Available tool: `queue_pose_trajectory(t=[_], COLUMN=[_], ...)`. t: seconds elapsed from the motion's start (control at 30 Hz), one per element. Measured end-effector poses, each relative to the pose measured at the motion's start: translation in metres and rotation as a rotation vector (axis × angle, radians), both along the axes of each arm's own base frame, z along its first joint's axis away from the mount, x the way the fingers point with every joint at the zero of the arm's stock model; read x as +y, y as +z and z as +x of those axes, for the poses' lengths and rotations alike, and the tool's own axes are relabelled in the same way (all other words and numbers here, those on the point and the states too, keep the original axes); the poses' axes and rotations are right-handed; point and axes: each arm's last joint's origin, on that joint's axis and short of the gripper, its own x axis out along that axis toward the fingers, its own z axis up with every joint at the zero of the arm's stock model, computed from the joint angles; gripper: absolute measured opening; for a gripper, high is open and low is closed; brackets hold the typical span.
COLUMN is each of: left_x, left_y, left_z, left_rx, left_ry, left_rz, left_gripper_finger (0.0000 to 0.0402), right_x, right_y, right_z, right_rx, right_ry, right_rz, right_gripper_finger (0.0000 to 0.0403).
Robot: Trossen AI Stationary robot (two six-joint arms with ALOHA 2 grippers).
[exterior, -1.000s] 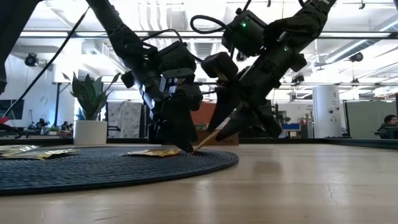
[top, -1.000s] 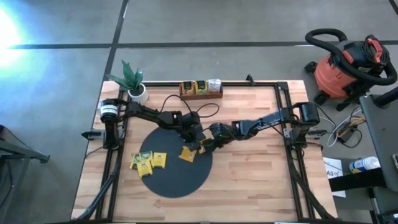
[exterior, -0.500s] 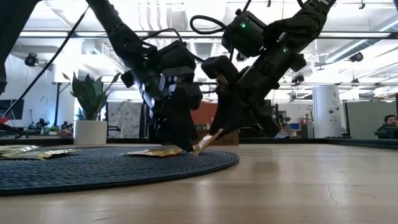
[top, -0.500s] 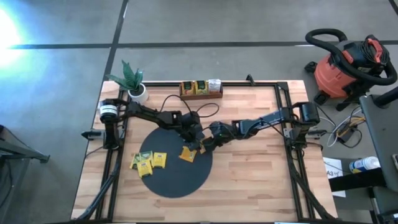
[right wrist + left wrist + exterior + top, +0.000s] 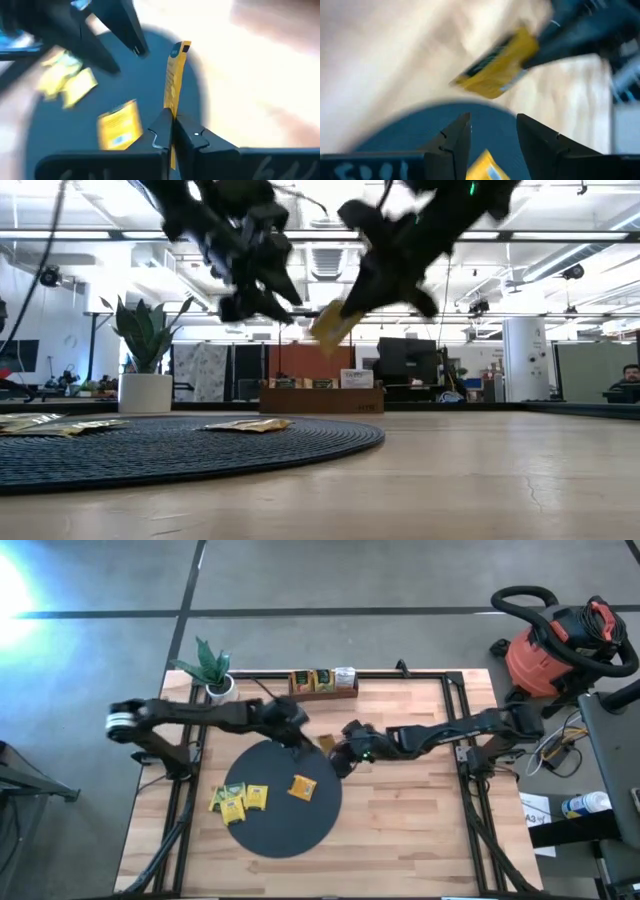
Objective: Pick & Place Tea
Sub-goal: Put the orange tea bag into the left section of the wooden organizer
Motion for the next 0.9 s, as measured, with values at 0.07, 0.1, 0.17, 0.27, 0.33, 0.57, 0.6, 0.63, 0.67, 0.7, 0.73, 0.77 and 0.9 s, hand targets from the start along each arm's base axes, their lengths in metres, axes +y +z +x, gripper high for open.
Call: queue_pose_trajectory(t=[0.07, 0.1, 0.17, 0.27, 0.33, 0.57, 0.6, 0.63, 0.67, 0.7, 0.73, 0.77, 0.9], left_x=[0.001, 0.001, 0.001, 0.001, 0.001, 0.004, 0.005, 0.006, 0.007, 0.007, 0.008, 0.009, 0.014], left_y=[0.022, 0.032, 0.051, 0.067, 0.072, 0.074, 0.075, 0.076, 0.078, 0.080, 0.081, 0.083, 0.084], left_z=[-0.014, -0.020, -0.034, -0.050, -0.057, -0.058, -0.058, -0.057, -0.057, -0.056, -0.056, -0.056, -0.055], left_rx=[-0.059, -0.097, -0.193, -0.303, -0.335, -0.369, -0.375, -0.391, -0.421, -0.439, -0.454, -0.474, -0.492], left_ry=[0.109, 0.160, 0.247, 0.308, 0.329, 0.365, 0.374, 0.379, 0.382, 0.384, 0.388, 0.393, 0.413], left_rz=[0.060, 0.081, 0.087, 0.028, -0.017, -0.123, -0.131, -0.135, -0.138, -0.141, -0.144, -0.146, -0.155], left_gripper_finger=[0.0154, 0.0154, 0.0154, 0.0154, 0.0154, 0.0154, 0.0154, 0.0154, 0.0154, 0.0154, 0.0154, 0.0154, 0.0154], right_x=[0.009, 0.014, 0.024, 0.034, 0.035, 0.037, 0.037, 0.037, 0.037, 0.037, 0.037, 0.037, 0.039], right_y=[0.020, 0.028, 0.041, 0.050, 0.053, 0.056, 0.056, 0.057, 0.057, 0.059, 0.059, 0.061, 0.068], right_z=[-0.001, -0.002, -0.004, 0.000, 0.007, 0.033, 0.036, 0.036, 0.037, 0.038, 0.038, 0.037, 0.038], right_rx=[0.044, 0.083, 0.179, 0.318, 0.401, 0.672, 0.704, 0.738, 0.760, 0.767, 0.770, 0.777, 0.771], right_ry=[-0.012, -0.018, -0.027, -0.056, -0.066, 0.133, 0.147, 0.150, 0.141, 0.124, 0.110, 0.098, 0.085], right_rz=[-0.198, -0.311, -0.539, -0.825, -0.957, -1.232, -1.262, -1.290, -1.309, -1.318, -1.323, -1.329, -1.339], right_gripper_finger=[0.0009, 0.0009, 0.0009, 0.0008, 0.0008, 0.0008, 0.0008, 0.0008, 0.0008, 0.0008, 0.0008, 0.0008, 0.0008])
